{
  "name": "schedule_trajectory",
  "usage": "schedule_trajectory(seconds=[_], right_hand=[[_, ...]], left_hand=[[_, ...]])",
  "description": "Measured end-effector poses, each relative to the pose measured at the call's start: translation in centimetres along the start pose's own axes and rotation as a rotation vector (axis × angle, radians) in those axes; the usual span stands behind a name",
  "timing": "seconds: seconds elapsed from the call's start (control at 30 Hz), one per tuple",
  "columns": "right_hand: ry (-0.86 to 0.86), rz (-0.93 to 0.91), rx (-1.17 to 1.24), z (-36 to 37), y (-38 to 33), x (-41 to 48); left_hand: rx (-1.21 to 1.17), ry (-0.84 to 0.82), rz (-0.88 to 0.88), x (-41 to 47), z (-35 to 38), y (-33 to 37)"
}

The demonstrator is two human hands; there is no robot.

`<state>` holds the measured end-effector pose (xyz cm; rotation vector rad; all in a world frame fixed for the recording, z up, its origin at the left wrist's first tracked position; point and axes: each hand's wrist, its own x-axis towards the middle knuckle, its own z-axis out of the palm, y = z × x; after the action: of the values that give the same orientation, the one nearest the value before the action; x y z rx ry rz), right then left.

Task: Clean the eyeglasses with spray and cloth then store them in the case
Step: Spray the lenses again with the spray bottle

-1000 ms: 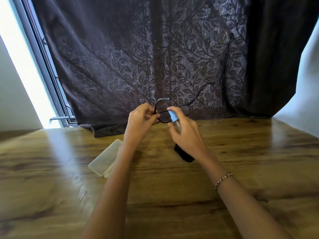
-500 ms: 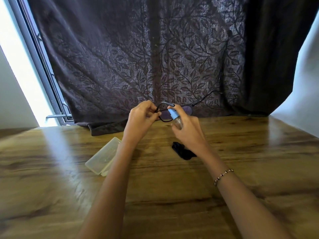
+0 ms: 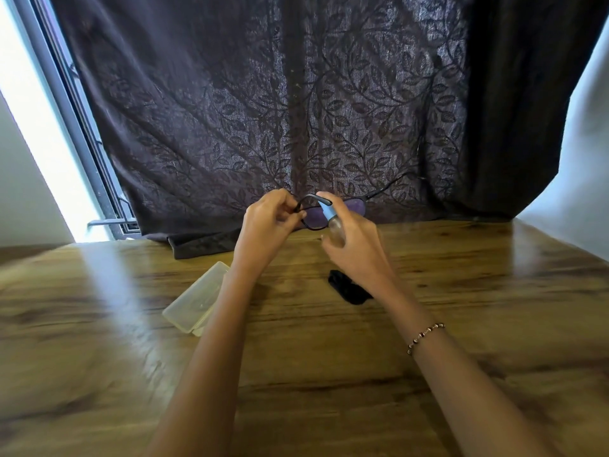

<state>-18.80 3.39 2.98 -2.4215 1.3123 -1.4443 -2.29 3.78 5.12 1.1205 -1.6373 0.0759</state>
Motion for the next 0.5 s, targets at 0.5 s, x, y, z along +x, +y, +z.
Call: schedule_trajectory(seconds=[0.5], right_hand=[[0.045, -0.031, 0.018, 0.27, 0.14, 0.03]], left_hand=[[-0.006, 0.007, -0.015, 0.06, -0.23, -0.04]])
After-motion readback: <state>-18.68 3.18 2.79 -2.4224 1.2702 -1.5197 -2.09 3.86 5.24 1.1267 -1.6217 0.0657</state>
